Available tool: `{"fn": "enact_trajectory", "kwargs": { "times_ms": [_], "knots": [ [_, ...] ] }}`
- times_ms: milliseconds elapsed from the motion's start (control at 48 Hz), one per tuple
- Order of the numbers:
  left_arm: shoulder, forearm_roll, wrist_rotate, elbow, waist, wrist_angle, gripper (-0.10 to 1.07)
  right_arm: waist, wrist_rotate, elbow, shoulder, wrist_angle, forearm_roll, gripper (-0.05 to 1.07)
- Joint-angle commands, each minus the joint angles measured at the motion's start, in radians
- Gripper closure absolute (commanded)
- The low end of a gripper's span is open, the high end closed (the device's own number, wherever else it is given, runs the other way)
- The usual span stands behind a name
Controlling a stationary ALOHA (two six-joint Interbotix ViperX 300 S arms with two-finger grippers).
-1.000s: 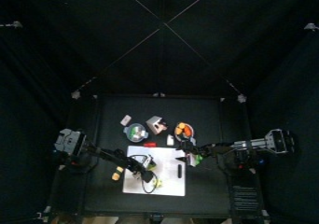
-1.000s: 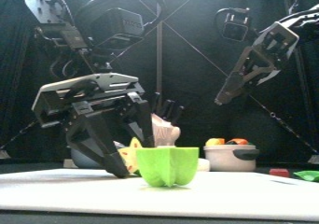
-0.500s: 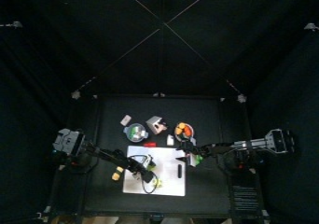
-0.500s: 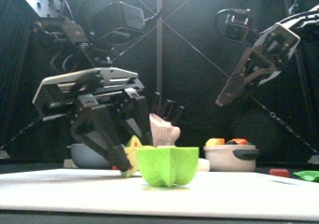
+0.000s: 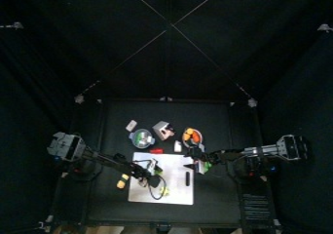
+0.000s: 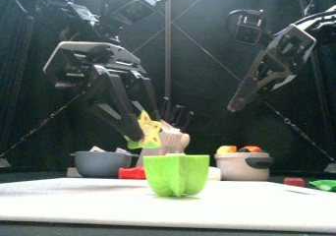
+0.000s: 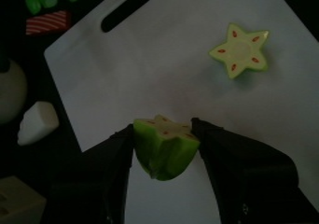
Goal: Grab starfruit top
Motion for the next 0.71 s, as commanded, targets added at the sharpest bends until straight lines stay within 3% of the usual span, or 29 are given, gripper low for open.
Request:
{"fn": "enact_trajectory", "kwargs": {
  "times_ms": [0, 188, 333, 688],
  "knots": [
    [-0.041, -0.055, -0.002, -0.005, 0.005, 0.029, 0.25, -0.003, 0.002, -0.009, -0.008, -0.006, 0.002, 0.15],
    [-0.101, -0.146, -0.002, 0.052, 0.005, 0.04, 0.25, -0.003, 0.002, -0.009, -0.008, -0.008, 0.002, 0.15],
    [-0.146, -0.149, -0.002, 0.089, 0.005, 0.032, 0.25, -0.003, 0.002, -0.009, -0.008, -0.008, 0.002, 0.15],
    [-0.141, -0.152, -0.002, 0.097, 0.006, 0.011, 0.25, -0.003, 0.003, -0.008, -0.008, -0.008, 0.002, 0.15]
  ]
}}
